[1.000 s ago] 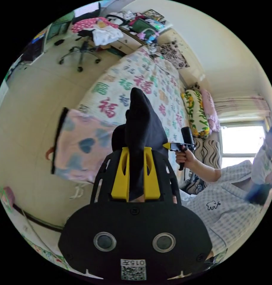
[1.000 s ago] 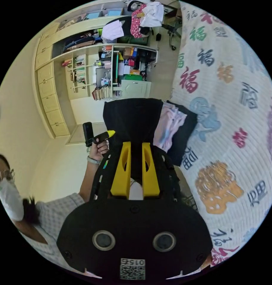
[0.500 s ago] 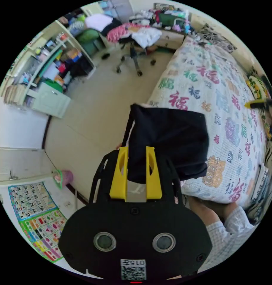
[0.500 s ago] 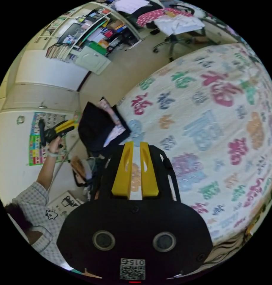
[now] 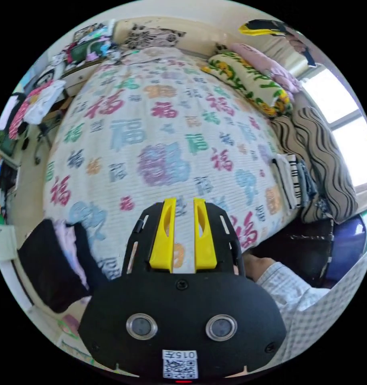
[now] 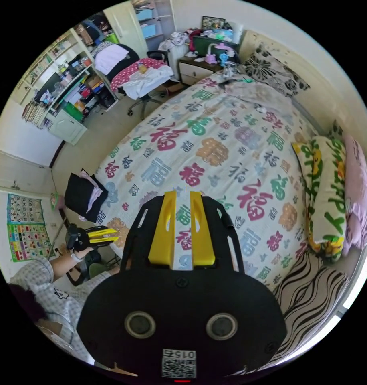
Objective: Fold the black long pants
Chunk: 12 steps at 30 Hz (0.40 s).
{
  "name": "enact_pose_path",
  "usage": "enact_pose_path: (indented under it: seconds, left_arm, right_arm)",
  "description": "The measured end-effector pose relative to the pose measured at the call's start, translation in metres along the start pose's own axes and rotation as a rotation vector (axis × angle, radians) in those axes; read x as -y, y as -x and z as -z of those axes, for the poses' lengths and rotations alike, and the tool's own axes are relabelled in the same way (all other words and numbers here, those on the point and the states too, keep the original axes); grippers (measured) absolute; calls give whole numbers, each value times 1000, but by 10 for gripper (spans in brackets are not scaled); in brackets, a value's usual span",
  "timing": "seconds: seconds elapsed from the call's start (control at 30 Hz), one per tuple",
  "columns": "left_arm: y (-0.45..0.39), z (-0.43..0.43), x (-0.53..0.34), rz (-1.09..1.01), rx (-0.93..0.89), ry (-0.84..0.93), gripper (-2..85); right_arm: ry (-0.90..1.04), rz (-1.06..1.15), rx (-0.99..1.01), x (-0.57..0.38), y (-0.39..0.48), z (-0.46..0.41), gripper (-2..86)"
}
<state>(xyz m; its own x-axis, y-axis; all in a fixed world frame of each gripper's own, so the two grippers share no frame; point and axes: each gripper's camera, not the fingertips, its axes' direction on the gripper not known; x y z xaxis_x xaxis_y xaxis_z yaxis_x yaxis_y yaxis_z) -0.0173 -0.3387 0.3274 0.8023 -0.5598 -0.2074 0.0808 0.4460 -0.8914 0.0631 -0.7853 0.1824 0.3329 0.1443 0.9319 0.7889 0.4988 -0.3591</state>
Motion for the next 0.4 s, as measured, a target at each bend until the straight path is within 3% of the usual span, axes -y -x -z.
enact_pose_path:
  seconds: [0.2, 0.4]
  left_arm:
    - [-131, -96, 81, -261, -242, 61, 79]
    - [-273, -190, 130, -375, -488, 175, 93]
  right_arm:
    - [-24, -186, 48, -145, -90, 47, 73]
    - [-128, -491, 177, -370, -191, 94, 85]
